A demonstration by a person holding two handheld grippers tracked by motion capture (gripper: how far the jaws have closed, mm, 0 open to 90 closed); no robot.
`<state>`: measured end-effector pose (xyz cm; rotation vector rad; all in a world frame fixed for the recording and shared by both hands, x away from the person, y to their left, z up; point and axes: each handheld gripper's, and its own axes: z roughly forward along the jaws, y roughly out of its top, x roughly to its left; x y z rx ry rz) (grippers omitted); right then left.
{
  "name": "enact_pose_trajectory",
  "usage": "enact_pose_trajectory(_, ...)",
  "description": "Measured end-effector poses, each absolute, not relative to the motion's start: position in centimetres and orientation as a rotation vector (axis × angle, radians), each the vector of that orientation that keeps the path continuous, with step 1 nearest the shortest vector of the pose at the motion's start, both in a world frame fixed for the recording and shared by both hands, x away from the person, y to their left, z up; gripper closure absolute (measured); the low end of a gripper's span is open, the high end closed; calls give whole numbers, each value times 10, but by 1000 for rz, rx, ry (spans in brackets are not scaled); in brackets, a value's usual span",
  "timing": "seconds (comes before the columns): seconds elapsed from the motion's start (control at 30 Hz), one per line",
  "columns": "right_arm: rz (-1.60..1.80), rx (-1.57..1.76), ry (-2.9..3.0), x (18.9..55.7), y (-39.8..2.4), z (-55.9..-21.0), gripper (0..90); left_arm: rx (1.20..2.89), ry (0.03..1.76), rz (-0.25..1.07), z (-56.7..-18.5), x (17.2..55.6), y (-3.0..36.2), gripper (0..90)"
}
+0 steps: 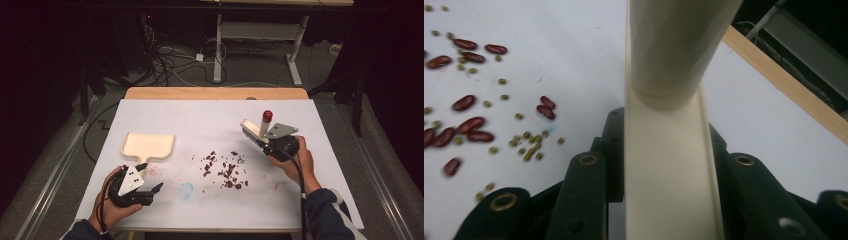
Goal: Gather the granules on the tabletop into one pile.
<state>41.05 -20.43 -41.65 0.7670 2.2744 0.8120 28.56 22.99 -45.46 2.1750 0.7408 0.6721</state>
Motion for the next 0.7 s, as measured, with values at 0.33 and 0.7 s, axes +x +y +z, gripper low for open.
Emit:
enact_pose_trajectory(0.33,692,586,2357,400,-147,-448,679,2180,730,677,-453,283,230,213)
enact_pose_trajectory(0.7,800,467,2441,366,-141,-445,678,2170,712,668,-450,281,229,213)
